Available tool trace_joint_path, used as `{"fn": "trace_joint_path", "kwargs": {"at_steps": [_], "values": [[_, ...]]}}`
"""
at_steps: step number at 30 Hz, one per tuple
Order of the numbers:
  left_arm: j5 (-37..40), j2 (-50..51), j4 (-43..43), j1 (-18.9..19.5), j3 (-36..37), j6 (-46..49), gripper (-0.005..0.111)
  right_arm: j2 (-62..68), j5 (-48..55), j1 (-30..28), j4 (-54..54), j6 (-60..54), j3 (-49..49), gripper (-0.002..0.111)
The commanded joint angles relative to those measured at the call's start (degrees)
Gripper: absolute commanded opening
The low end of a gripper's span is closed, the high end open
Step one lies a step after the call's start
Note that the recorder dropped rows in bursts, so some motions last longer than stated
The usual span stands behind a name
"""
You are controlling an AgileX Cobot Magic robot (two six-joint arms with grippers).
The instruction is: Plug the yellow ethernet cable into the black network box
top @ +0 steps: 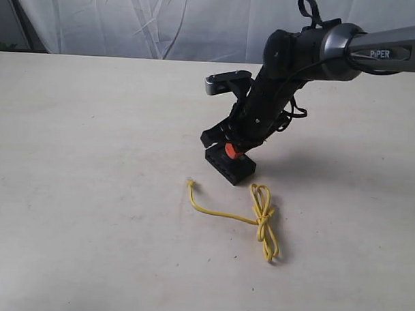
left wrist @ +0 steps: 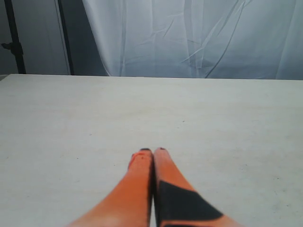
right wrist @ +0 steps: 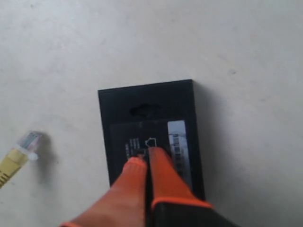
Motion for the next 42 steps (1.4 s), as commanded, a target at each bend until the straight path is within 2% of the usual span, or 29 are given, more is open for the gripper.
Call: {"fn": "trace_joint_path", "kwargs": {"at_steps": [1, 8, 26, 36, 42], "values": [[-0.8, -0.3, 0.3, 0.0, 0.3, 0.0, 0.000, 2.1, 4.8, -2.4, -10.0, 2.7, 1.1, -0.001], [-0.8, -0.3, 0.3, 0.0, 0.3, 0.0, 0.000, 2.1, 8.7, -4.8, -9.9, 2.7, 1.5, -0.001], [-0.8, -0.3, 0.3, 0.0, 0.3, 0.0, 0.000, -3.1, 7.6, -4.8, -9.5, 3.9, 10.6, -0.001], [-0.8, -0.3, 0.5, 0.0, 0.3, 0.0, 0.000, -6.7, -0.2, -4.8, -6.5, 4.3, 10.8, -0.001], [-0.8, -0.3, 0.7, 0.0, 0.3, 0.0, 0.000, -9.9, -1.4, -4.8, -4.2, 4.3, 10.8, -0.001]]}}
